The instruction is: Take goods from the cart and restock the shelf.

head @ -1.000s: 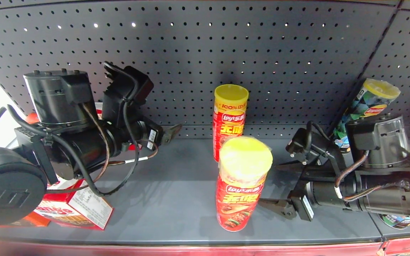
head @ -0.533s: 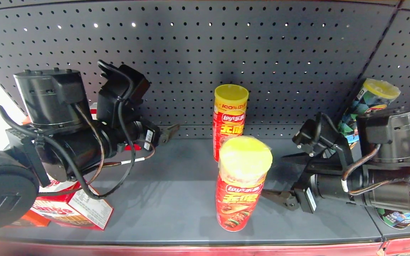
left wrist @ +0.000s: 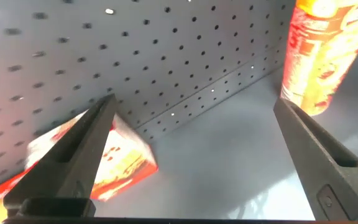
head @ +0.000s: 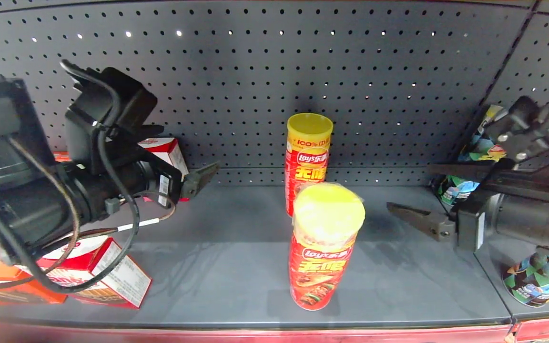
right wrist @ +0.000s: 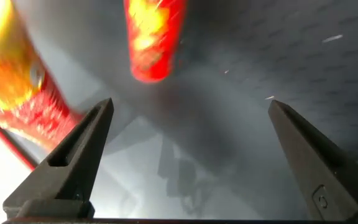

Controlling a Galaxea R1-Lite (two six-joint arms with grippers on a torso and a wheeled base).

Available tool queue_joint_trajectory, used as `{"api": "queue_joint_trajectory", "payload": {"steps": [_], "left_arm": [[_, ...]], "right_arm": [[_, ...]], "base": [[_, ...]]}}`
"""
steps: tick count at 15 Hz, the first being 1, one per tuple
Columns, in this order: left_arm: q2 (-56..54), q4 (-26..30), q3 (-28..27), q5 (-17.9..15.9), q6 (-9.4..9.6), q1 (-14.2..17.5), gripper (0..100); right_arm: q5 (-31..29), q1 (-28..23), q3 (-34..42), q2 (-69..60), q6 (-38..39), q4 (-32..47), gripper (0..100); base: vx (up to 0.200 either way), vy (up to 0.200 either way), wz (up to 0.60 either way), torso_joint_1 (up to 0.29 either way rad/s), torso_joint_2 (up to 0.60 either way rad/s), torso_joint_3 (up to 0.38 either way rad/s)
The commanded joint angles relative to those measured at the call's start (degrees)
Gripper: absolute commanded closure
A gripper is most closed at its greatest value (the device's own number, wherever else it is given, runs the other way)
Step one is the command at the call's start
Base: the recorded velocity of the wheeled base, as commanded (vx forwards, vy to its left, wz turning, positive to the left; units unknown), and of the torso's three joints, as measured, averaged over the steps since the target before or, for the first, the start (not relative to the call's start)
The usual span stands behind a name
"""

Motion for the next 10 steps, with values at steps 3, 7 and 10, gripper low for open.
{"api": "queue_joint_trajectory", "payload": {"steps": [3, 7, 10], "left_arm": [[-9.10, 0.10, 4.90, -0.04, -0.03, -0.23, 0], [-14.90, 0.10, 7.27, 0.13, -0.12, -0.40, 0], [-21.14, 0.19, 10.52, 0.22, -0.12, -0.40, 0]], "right_arm": [[-1.38, -1.32, 1.64, -9.52, -0.12, 0.05, 0], [-2.96, -2.90, 6.47, -17.35, -0.12, 0.14, 0], [-5.33, -2.99, 9.37, -24.47, -0.12, 0.32, 0]], "base": [[0.000, 0.000, 0.00, 0.000, 0.00, 0.000], [0.000, 0.000, 0.00, 0.000, 0.00, 0.000], [0.000, 0.000, 0.00, 0.000, 0.00, 0.000]]}}
